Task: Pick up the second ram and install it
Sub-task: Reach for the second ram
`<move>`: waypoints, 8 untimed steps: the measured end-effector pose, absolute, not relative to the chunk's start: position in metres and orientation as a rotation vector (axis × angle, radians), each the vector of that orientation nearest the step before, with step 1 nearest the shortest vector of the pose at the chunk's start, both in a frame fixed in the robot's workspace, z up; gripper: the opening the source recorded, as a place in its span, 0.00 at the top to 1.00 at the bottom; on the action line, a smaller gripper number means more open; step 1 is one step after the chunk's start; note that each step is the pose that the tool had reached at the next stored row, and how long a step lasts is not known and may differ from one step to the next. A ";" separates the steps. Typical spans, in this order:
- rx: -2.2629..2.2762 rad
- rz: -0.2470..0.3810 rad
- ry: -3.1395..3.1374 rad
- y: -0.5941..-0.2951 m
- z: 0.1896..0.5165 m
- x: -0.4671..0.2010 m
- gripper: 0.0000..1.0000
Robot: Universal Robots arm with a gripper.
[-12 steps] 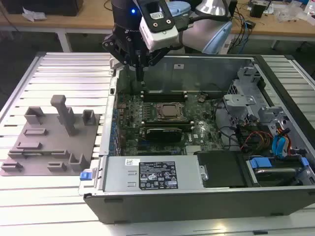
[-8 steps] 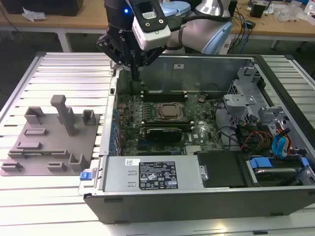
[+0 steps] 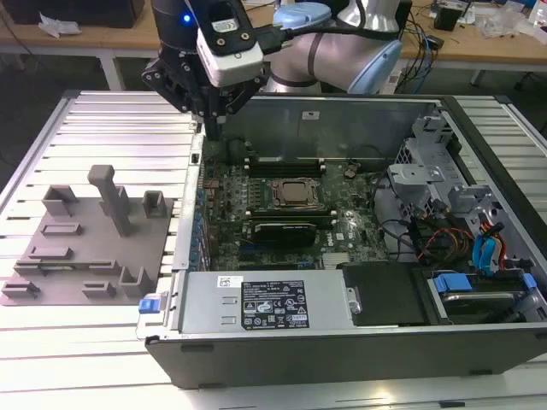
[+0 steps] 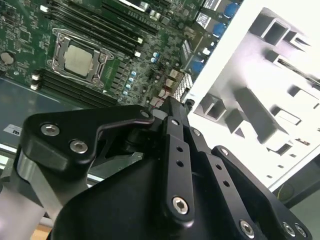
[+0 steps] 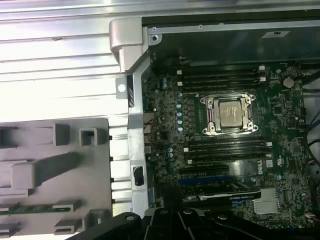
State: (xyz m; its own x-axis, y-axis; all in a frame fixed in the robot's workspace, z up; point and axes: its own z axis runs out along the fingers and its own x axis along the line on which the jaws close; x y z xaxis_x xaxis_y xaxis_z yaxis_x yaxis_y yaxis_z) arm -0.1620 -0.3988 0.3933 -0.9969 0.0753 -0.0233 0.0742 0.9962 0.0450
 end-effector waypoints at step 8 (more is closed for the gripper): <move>0.117 0.069 3.114 -0.399 0.393 -0.182 0.92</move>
